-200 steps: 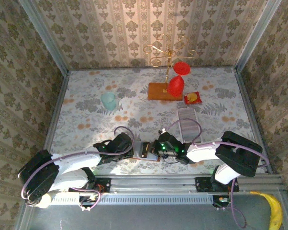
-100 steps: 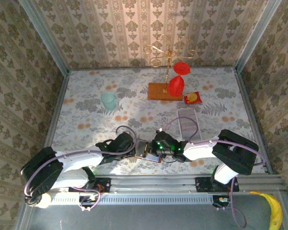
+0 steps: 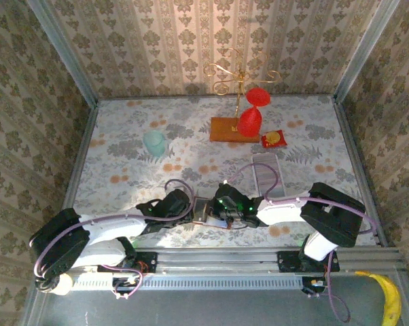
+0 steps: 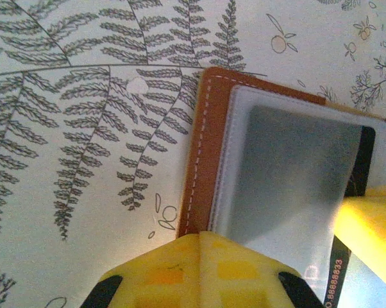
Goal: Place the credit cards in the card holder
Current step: Insert the credit card into the card slot.
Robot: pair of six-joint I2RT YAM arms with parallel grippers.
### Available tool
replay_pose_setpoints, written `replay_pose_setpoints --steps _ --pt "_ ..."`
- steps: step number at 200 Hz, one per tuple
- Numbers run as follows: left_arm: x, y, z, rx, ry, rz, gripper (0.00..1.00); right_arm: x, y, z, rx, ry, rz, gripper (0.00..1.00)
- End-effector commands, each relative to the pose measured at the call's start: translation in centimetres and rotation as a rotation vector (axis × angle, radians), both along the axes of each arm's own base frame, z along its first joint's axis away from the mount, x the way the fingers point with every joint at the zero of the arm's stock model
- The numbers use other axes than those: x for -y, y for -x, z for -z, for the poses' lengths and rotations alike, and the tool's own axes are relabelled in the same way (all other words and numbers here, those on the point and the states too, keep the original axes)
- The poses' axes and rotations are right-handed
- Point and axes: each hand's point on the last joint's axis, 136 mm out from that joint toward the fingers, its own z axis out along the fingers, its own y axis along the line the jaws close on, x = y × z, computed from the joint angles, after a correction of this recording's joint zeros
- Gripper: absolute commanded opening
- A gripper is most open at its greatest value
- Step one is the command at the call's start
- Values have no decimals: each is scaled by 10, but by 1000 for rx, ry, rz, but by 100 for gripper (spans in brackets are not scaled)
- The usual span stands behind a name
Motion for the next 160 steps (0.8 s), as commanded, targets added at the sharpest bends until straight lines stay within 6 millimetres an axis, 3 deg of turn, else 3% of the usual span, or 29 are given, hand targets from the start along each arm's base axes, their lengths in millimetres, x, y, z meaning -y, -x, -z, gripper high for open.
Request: replay_pose_setpoints --steps 1,25,92,122,136,139,160 --pt "-10 22 19 -86 -47 22 0 -6 -6 5 15 42 -3 9" --pt "-11 23 18 -82 -37 7 0 -8 -10 2 24 57 -8 12" --pt "-22 23 18 -62 -55 -19 4 32 -6 -12 60 199 12 36" --pt "-22 21 13 -41 -50 -16 9 57 1 -16 71 259 33 39" --pt "-22 20 11 -38 -46 -14 11 67 6 -9 56 284 44 39" --pt "-22 20 11 -38 -45 -14 11 67 6 -16 66 264 49 39" --pt "-21 20 8 -29 -33 -10 16 68 11 -12 53 248 52 39"
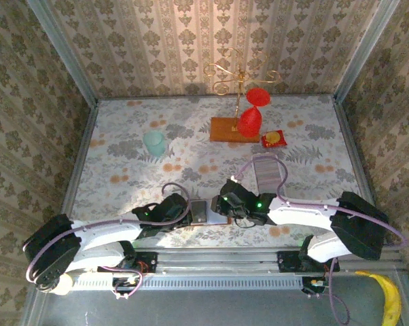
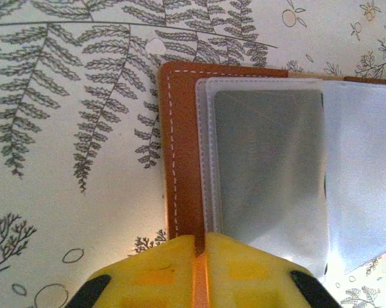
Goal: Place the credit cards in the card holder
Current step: Insert the credit card into the card slot, then flip over the card slot in the card holder.
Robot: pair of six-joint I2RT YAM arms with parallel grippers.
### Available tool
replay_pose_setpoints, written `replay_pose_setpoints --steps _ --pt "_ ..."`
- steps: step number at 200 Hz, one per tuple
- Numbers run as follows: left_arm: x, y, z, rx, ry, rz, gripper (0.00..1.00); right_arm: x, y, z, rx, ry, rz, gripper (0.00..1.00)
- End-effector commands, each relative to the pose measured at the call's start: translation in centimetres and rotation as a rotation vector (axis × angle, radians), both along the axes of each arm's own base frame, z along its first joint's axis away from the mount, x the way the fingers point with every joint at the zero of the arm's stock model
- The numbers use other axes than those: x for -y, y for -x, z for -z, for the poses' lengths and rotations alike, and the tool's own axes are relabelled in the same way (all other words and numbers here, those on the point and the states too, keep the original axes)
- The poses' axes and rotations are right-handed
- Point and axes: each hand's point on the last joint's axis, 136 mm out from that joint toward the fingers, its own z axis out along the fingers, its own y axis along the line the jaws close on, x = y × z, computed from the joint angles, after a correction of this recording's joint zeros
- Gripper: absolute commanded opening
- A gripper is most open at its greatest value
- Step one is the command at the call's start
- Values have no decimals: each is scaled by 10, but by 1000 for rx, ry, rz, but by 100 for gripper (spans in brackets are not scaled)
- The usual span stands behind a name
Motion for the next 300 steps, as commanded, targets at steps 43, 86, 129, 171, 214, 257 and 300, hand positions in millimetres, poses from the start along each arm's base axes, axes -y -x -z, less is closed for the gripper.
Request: replay_pose_setpoints --steps 43,86,129,171,214,257,300 --pt "-12 7 4 -2 -44 15 22 2 12 20 -38 53 -9 37" --pt "-15 6 1 13 -39 9 24 -4 17 28 -57 53 -23 37" --pt "-21 6 2 18 -61 0 26 -6 20 30 -62 58 -22 37" --pt "-33 5 1 39 -105 -9 28 5 19 15 -20 108 -5 37" --pt "-21 7 1 34 -53 27 30 -4 21 10 -14 109 -23 38" --pt "-20 7 6 25 -62 37 30 -4 22 25 -44 150 -12 39" --pt "-19 9 10 15 -52 44 28 -1 25 40 -75 183 -7 40"
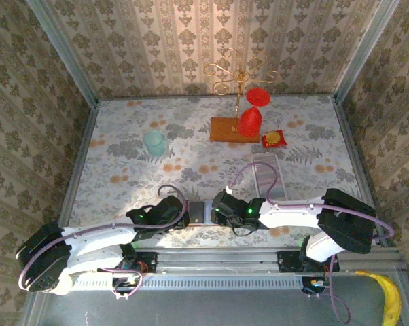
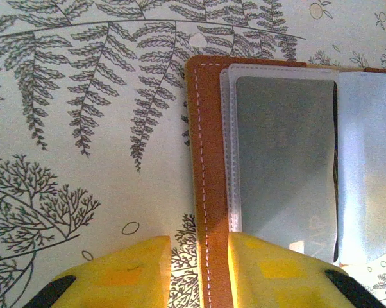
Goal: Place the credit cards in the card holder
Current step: Flip over the card slot in the card holder.
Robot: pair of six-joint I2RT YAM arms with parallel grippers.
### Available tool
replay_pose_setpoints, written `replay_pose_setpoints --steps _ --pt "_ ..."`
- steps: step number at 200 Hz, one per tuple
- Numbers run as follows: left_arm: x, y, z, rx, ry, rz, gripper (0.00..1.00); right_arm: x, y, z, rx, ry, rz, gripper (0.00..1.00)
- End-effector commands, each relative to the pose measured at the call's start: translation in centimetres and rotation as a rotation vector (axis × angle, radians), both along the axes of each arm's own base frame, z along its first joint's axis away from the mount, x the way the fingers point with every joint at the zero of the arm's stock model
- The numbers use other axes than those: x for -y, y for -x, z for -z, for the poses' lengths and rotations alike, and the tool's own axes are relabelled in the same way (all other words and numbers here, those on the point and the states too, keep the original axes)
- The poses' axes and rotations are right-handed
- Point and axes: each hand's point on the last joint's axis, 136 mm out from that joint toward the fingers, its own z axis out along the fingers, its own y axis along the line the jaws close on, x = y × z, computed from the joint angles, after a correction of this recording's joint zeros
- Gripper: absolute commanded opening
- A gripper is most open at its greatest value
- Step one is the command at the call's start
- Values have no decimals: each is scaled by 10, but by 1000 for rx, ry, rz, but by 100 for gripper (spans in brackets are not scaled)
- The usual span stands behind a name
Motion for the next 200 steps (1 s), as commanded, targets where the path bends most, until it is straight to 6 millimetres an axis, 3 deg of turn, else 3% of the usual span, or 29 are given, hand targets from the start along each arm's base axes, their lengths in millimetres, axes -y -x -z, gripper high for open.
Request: replay_pose_setpoints --steps 1,89,145,200 --pt "-1 4 9 -16 -3 28 28 3 -2 6 -6 36 33 40" --pt "-3 9 22 -45 -15 28 24 -14 -4 9 -26 -15 37 46" --pt "-3 11 29 -67 -11 20 17 -47 -10 -2 -30 -133 21 47" --pt "5 12 30 -75 15 34 13 -58 -14 -11 -20 -224 45 47"
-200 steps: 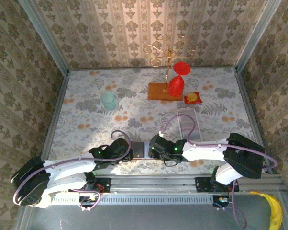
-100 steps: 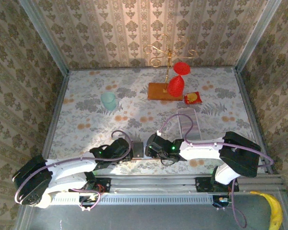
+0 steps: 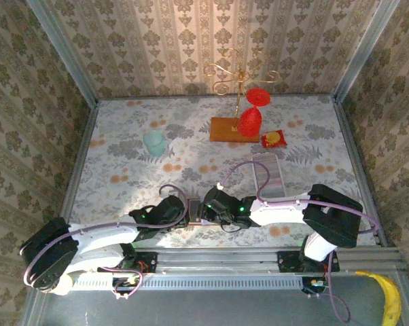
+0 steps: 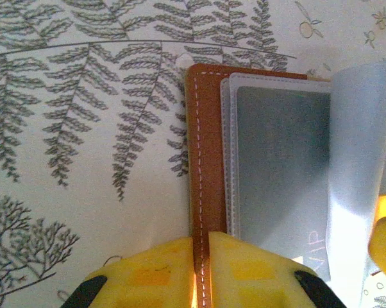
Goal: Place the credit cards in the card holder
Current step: Flip over the card slot in the card holder.
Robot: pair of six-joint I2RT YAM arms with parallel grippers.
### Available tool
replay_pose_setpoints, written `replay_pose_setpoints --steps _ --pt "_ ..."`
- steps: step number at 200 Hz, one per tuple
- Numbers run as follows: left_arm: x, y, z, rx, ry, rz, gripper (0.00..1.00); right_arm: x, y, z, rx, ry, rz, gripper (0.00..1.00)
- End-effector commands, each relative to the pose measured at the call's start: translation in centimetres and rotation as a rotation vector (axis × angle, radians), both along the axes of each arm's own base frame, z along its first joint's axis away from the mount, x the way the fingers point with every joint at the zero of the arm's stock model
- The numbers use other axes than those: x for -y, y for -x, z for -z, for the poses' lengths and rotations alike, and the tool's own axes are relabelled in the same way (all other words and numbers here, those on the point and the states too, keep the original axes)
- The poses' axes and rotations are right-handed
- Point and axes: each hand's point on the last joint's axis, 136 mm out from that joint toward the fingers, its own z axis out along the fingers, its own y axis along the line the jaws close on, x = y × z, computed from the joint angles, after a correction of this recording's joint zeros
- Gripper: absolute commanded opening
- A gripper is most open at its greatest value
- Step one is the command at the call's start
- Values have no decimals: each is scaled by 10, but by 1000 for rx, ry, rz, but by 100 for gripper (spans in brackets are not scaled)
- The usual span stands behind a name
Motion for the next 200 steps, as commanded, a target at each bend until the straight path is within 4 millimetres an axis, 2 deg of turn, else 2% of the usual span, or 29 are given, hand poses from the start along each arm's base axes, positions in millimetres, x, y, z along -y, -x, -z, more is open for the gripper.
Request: replay_pose_setpoints --steps 1,32,108,145,168,183,200 --pt "-3 19 24 -95 -17 43 12 -8 1 1 -15 -49 16 47" --pt "1 20 25 -105 -4 51 10 -11 -1 -3 -11 -96 39 47" --pt "-6 20 25 -94 -1 23 11 -20 -6 -12 0 -168 63 46" --pt "-7 20 25 -93 -8 22 11 -3 -6 -3 0 -101 107 46" --pt "-9 19 24 -83 -7 11 11 7 -7 -4 18 -86 127 46" --pt "-10 18 22 -73 -3 9 11 7 -8 -9 36 -95 121 48" --pt "-9 17 21 -69 0 10 12 2 -8 -14 44 -120 103 57"
